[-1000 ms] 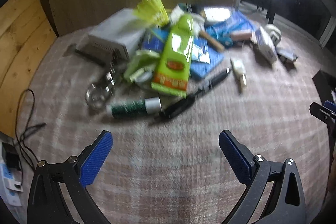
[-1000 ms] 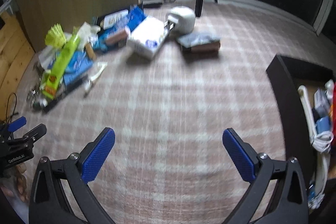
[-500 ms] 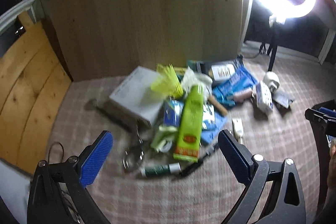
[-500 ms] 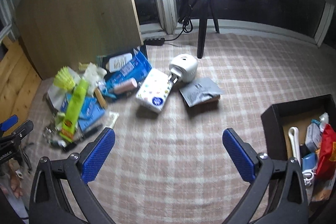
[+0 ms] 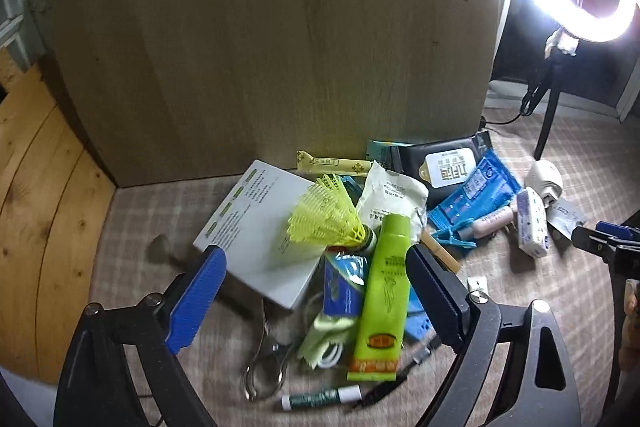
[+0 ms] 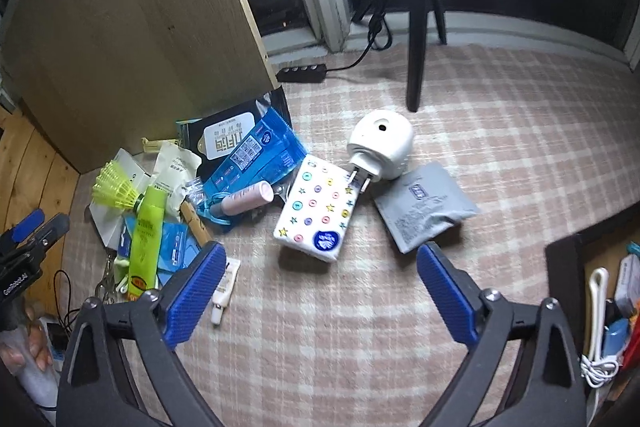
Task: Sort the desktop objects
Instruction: 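Reach the left tool to the yellow shuttlecock while the right tool reaches the dotted tissue pack, then close the left tool on the shuttlecock while the right tool grasps the tissue pack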
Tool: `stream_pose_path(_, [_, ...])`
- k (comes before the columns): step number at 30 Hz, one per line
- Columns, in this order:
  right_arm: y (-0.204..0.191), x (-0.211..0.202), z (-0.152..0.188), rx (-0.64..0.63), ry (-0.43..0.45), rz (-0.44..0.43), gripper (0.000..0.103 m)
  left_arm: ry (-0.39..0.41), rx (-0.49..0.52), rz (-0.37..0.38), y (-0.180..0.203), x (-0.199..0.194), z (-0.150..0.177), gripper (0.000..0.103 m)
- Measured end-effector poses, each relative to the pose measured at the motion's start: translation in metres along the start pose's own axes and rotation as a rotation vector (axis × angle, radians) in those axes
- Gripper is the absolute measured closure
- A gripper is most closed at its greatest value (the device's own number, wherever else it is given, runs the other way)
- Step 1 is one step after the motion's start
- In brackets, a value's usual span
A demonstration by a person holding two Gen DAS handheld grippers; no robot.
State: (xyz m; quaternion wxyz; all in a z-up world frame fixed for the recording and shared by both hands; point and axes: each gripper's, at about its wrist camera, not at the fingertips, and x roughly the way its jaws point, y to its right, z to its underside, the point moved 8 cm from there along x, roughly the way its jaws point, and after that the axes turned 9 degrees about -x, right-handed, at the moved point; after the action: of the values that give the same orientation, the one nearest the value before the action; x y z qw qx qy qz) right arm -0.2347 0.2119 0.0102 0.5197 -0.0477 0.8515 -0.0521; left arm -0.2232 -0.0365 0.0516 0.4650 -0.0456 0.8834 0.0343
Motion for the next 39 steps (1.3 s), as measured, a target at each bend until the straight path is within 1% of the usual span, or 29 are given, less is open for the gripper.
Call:
stream_pose_path(1, [-0.002, 0.007, -0.001, 0.003, -0.015, -0.005, 0.013, -0.006, 0.001, 0.005, 0.001, 0.005, -0.001, 0.015])
stream_pose_path(7, [-0.003, 0.036, -0.006, 0.025, -0.079, -0.007, 0.015, -0.032, 0.005, 0.018, 0.004, 0.025, -0.008, 0.017])
stream_pose_path(10, [-0.001, 0.046, -0.009, 0.039, -0.103, 0.003, 0.019, -0.036, 0.023, 0.013, 0.005, 0.032, -0.012, 0.021])
stream_pose_path(15, [0.000, 0.062, -0.010, 0.051, -0.146, 0.015, 0.020, -0.053, 0.032, 0.007, 0.006, 0.047, -0.020, 0.027])
stream_pose_path(16, [0.000, 0.065, -0.010, 0.051, -0.155, 0.018, 0.022, -0.060, 0.034, 0.006, 0.006, 0.051, -0.021, 0.029])
stream_pose_path(17, [-0.002, 0.069, -0.010, 0.052, -0.165, 0.012, 0.025, -0.068, 0.035, 0.006, 0.007, 0.054, -0.022, 0.034])
stream_pose_path(18, [-0.002, 0.072, -0.009, 0.053, -0.174, 0.008, 0.030, -0.077, 0.039, 0.007, 0.008, 0.057, -0.022, 0.039])
stream_pose_path(19, [-0.003, 0.076, -0.008, 0.054, -0.190, 0.003, 0.036, -0.088, 0.042, 0.005, 0.008, 0.062, -0.022, 0.042])
stream_pose_path(20, [-0.004, 0.079, -0.007, 0.055, -0.201, 0.004, 0.039, -0.093, 0.040, 0.005, 0.008, 0.064, -0.022, 0.048])
stream_pose_path(21, [-0.004, 0.081, -0.006, 0.056, -0.209, 0.005, 0.043, -0.099, 0.037, 0.007, 0.008, 0.066, -0.022, 0.057])
stream_pose_path(22, [-0.003, 0.083, -0.005, 0.062, -0.214, -0.001, 0.047, -0.109, 0.030, 0.019, 0.008, 0.068, -0.022, 0.061])
stream_pose_path(24, [-0.002, 0.082, -0.005, 0.061, -0.205, 0.000, 0.049, -0.116, 0.014, 0.038, 0.008, 0.069, -0.021, 0.077])
stream_pose_path(27, [-0.002, 0.079, -0.004, 0.055, -0.203, -0.010, 0.051, -0.121, 0.001, 0.052, 0.008, 0.068, -0.020, 0.088])
stream_pose_path(33, [0.000, 0.067, 0.005, 0.049, -0.191, -0.023, 0.052, -0.105, -0.036, 0.075, 0.008, 0.054, -0.020, 0.099])
stream_pose_path(34, [0.001, 0.062, 0.007, 0.044, -0.186, -0.026, 0.052, -0.106, -0.044, 0.088, 0.009, 0.050, -0.020, 0.100])
stream_pose_path(37, [0.004, 0.049, 0.013, 0.030, -0.171, -0.020, 0.053, -0.095, -0.039, 0.096, 0.016, 0.041, -0.021, 0.101])
stream_pose_path(38, [0.004, 0.044, 0.016, -0.026, -0.181, -0.050, 0.053, -0.091, -0.036, 0.097, 0.016, 0.037, -0.022, 0.101])
stream_pose_path(39, [0.006, 0.039, 0.018, -0.029, -0.174, -0.048, 0.053, -0.084, -0.034, 0.100, 0.019, 0.032, -0.021, 0.101])
